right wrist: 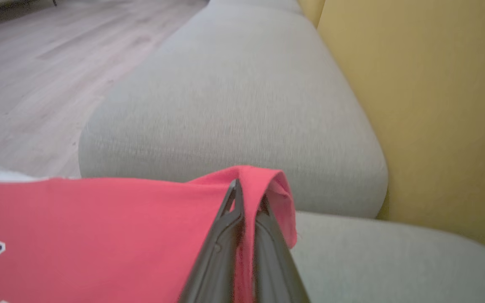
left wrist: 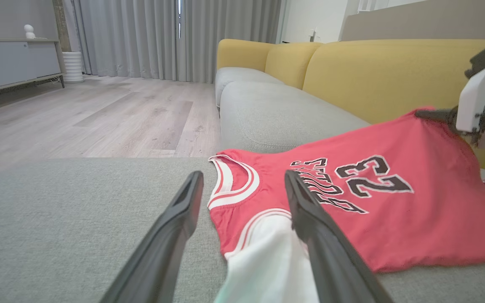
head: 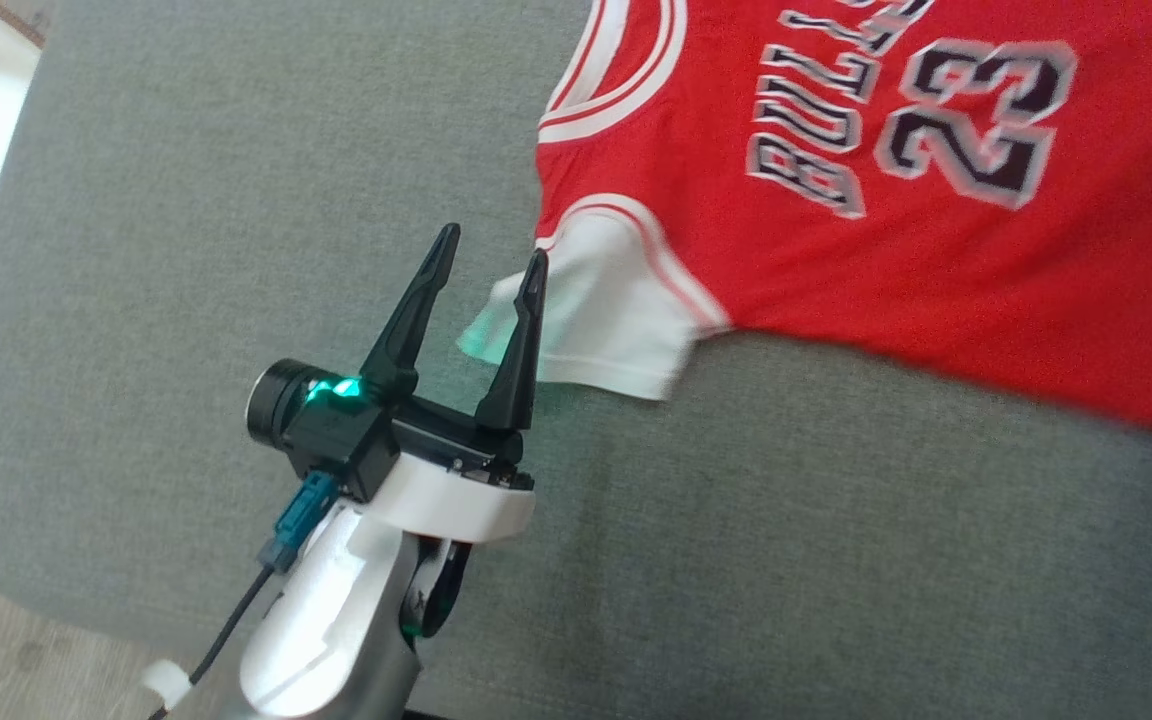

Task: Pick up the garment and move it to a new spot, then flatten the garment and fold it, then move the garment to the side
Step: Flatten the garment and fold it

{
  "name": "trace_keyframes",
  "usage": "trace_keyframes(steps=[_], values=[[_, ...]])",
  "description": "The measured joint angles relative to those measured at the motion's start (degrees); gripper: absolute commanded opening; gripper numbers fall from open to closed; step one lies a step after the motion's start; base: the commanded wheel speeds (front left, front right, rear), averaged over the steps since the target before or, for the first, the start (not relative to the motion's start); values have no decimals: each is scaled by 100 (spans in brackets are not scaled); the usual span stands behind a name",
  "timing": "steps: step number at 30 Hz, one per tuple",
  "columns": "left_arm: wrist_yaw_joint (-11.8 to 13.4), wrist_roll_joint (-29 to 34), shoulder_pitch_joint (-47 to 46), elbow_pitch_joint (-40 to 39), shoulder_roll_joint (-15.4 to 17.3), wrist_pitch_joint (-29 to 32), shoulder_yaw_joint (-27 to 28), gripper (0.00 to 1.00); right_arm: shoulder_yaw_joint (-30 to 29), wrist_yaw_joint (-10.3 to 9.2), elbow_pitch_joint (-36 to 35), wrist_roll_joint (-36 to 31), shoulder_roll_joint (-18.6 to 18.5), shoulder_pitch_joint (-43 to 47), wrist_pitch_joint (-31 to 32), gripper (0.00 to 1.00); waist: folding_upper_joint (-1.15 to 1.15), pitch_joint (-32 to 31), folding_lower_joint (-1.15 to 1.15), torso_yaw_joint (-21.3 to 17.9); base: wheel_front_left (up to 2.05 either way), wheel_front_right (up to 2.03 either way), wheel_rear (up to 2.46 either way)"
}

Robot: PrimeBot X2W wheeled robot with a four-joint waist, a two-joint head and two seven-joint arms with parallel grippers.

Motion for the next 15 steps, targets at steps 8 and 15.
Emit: trace_keyframes(steps=[8,15], values=[[-46,23,2,1,-31,0,31,100,-18,0,463,-638,-339,-644,-269,100,0,52,0,138,0,0,0],[-43,36,13,3,-45,0,223,100,-246,0,792,-722,-261,-633,-604,100,0,-80,0,-19,0,0,0]])
